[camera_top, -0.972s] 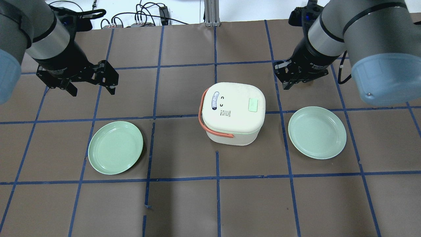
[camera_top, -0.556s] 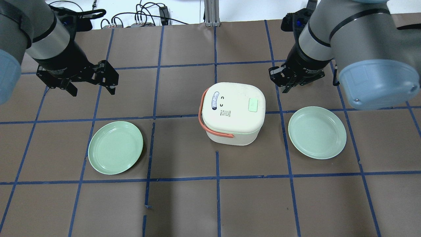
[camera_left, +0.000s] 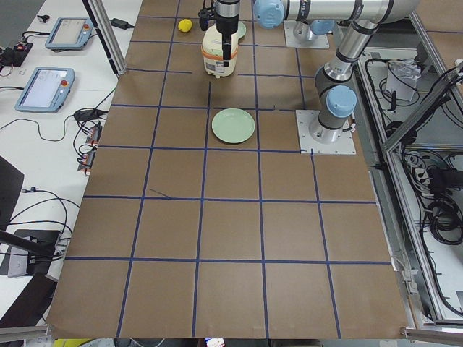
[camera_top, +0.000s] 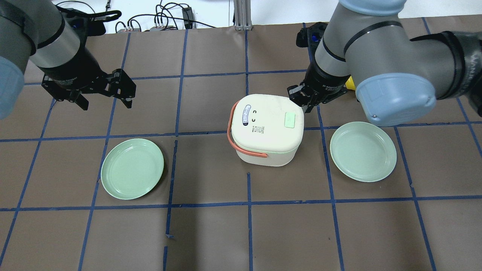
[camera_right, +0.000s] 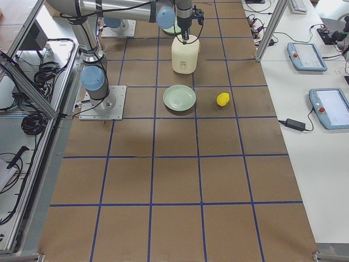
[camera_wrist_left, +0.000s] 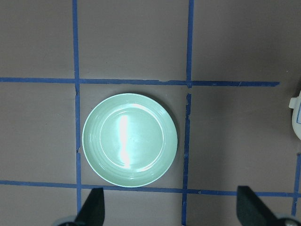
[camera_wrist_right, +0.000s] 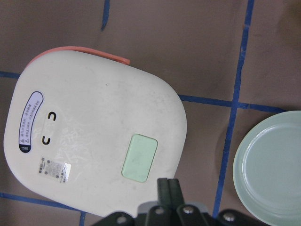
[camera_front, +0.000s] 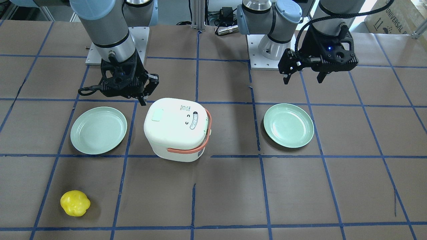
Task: Press rice cooker button
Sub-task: 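Move the right gripper over the rice cooker's green lid button, then press down on the green button with the right gripper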
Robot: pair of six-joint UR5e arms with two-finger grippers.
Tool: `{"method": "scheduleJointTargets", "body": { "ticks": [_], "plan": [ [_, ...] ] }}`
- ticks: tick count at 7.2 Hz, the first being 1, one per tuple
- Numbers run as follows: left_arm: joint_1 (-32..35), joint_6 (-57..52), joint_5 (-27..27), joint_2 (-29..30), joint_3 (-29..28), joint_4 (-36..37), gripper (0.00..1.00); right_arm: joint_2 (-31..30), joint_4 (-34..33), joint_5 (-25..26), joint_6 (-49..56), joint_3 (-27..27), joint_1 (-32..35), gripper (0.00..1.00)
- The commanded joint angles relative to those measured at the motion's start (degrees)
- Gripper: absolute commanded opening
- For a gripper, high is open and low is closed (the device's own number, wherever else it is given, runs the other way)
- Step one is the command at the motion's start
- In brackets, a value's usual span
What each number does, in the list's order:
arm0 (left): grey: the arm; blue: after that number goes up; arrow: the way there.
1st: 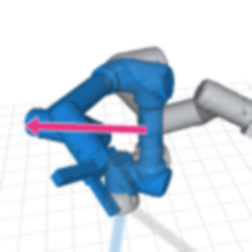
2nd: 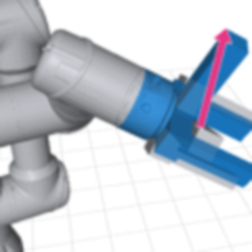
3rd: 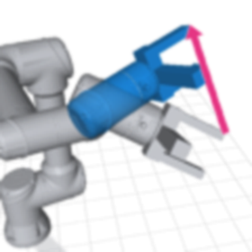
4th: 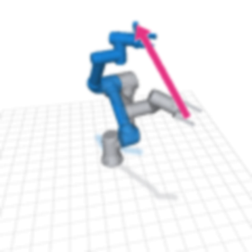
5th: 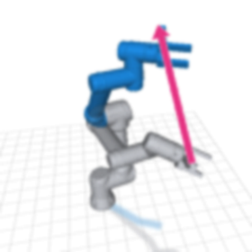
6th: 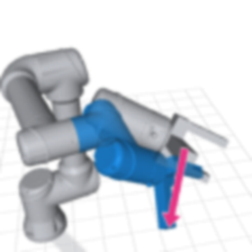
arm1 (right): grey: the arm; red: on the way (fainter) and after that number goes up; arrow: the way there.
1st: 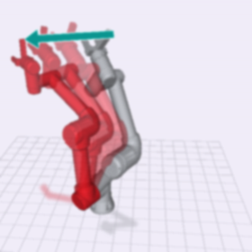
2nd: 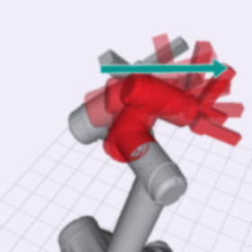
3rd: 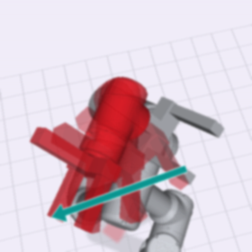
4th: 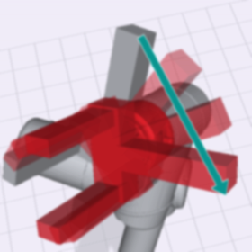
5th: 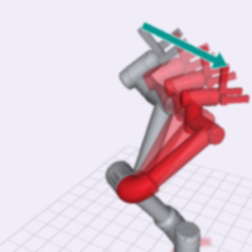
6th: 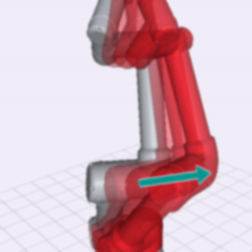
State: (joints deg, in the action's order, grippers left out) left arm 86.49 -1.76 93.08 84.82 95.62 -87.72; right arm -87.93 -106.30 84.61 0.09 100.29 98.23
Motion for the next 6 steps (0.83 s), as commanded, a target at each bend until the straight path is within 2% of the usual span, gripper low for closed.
{"method": "scheduleJointTargets", "body": {
  "ticks": [1, 6],
  "plan": [
    [0.00, 0.00, 0.00, 0.00, 0.00, 0.00, 1.00, 1.87, -0.75, -0.15, 0.17, -0.01, 0.73, 0.07],
    [0.00, 0.00, 0.00, 0.00, 0.00, 0.00, 1.00, 4.51, -1.37, -0.15, 1.31, 0.17, 2.49, 0.07]
  ]
}}
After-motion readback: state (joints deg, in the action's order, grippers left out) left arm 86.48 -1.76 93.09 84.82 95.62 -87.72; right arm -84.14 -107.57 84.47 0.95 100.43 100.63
